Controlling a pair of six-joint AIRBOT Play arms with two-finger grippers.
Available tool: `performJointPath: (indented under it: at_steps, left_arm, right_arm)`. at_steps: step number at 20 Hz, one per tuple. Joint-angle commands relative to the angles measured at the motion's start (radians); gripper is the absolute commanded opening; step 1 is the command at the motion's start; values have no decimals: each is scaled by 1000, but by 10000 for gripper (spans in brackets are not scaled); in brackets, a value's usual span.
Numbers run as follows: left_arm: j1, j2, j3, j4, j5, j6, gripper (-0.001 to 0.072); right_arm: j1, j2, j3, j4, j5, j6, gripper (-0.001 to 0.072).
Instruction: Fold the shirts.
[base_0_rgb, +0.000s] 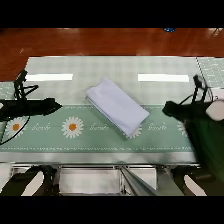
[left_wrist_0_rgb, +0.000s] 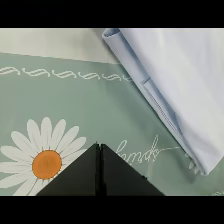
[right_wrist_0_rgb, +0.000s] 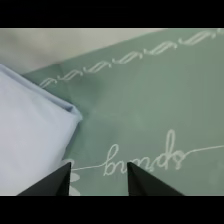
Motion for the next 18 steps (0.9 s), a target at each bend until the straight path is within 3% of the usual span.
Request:
performJointPath:
  at_steps: [1, 9, 11, 17, 18]
  left_arm:
    - [0, -1, 0, -1, -2, 0, 20]
    - [0, -1, 0, -53, -17, 1, 20]
    - [0, -1, 0, -53, -18, 1, 20]
    - [0, -1, 0, -53, -18, 0, 20]
    - [0, -1, 0, -53, -18, 1, 20]
  right_arm:
    - [-5, 66, -282, 323, -259, -35, 403]
    - [-5, -237, -286, 859, -279, -515, 403]
    - [10, -305, -264, 912, -282, -559, 403]
    - [164, -525, -62, 918, -319, -564, 397]
    - [175, -561, -12, 917, -310, -568, 283]
